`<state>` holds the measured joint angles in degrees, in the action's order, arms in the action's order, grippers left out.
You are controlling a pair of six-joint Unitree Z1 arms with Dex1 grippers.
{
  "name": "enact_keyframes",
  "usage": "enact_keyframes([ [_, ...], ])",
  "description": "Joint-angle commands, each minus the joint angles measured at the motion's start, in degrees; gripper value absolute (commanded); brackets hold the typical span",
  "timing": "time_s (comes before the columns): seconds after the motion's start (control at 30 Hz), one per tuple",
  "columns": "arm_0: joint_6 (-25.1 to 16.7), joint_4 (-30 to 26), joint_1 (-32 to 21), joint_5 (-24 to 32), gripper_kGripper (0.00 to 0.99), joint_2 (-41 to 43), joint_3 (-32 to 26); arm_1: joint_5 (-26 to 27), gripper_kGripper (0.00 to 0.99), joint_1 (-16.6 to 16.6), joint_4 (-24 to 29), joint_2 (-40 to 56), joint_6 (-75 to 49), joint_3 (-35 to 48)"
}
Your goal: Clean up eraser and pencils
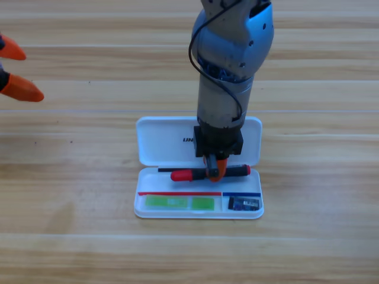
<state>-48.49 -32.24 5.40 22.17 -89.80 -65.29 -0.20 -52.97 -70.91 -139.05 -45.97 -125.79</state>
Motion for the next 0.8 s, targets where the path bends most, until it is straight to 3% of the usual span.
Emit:
enact_keyframes([
  [0.03, -0.7, 0.3, -0.9, 0.7, 0.99, -0.2, 1.9, -0.4, 0.532, -2.1, -1.7, -1.6, 1.1, 0.7],
  [0.07, -0.7, 0.3, -0.9, 0.7, 0.99, -0.2, 1.9, -0.4, 0.727, -2.3, -1.9, -0.7, 1.1, 1.2],
  [0.1, -0.7, 0.3, -0.9, 0.7, 0.99, -0.2, 1.9, -0.2, 0.827, -2.5, -1.9, 0.5, 1.1, 1.9],
  [0.17, -0.7, 0.3, -0.9, 0.8, 0.99, -0.2, 1.9, 0.8, 0.89, -3.2, -2.0, 3.8, 1.1, 4.0],
  [0.47, 0.2, 0.3, -0.9, 1.9, 0.99, -1.9, -0.2, 9.4, 0.917, -5.7, -1.6, 27.8, 1.5, 14.3],
  [0.57, 0.9, 0.3, -0.9, 2.9, 0.99, -4.1, -2.0, 12.6, 0.925, -5.4, 1.6, 35.0, 4.3, 18.9],
  [0.67, 2.5, 2.0, -0.9, 3.9, 0.99, -6.8, -3.8, 18.0, 0.931, -1.9, 7.0, 40.3, 5.9, 25.6],
  [0.8, 5.8, 6.8, -0.9, 4.7, 0.99, -12.1, -6.4, 26.1, 0.933, 5.8, 15.8, 47.9, 10.0, 33.9],
])
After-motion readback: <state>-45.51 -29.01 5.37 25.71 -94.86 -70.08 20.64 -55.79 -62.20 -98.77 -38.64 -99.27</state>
